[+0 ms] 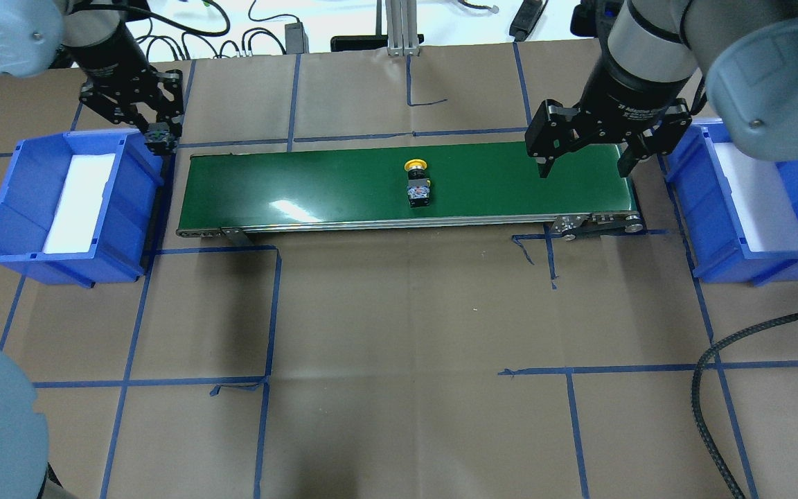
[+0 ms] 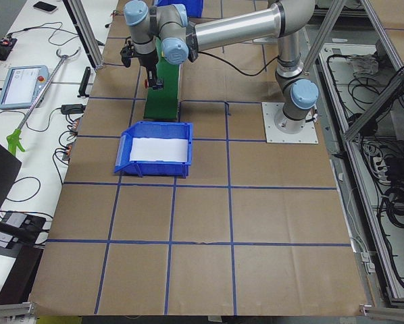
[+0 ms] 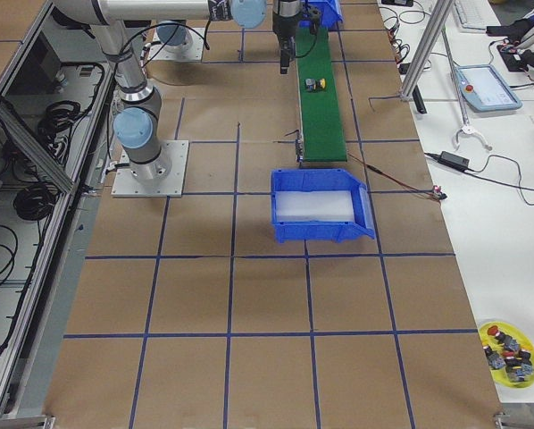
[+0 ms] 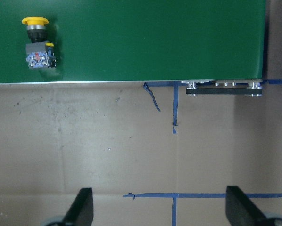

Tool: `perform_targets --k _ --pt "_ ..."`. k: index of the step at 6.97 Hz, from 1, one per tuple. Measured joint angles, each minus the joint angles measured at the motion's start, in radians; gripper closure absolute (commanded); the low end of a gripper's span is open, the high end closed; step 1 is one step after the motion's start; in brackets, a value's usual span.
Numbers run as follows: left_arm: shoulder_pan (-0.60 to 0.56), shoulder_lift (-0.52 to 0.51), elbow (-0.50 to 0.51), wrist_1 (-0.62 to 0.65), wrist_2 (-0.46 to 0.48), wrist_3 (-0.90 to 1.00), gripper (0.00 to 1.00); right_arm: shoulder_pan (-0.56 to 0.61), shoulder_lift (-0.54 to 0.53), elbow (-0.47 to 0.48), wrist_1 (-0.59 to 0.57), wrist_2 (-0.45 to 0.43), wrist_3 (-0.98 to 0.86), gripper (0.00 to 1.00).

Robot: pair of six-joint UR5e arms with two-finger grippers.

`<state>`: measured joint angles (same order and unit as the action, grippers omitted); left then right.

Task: Transport two buttons from left to right
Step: 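Carry the red button to the belt and release it with the left gripper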

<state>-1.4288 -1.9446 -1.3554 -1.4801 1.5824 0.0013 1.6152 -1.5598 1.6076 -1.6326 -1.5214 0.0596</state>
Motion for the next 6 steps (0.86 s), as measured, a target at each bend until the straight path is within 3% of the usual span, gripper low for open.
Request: perform_targets --k 2,6 --pt "-0.041 -0.006 -0.065 0.053 -0.001 -0.079 0.95 0.0 0.073 0.002 -0.128 -0.002 0.006 0.0" --pt "-0.047 -0.032 -0.301 0.412 0.002 -0.112 0.91 0.001 0.172 -0.012 -0.25 0.002 0.012 0.0"
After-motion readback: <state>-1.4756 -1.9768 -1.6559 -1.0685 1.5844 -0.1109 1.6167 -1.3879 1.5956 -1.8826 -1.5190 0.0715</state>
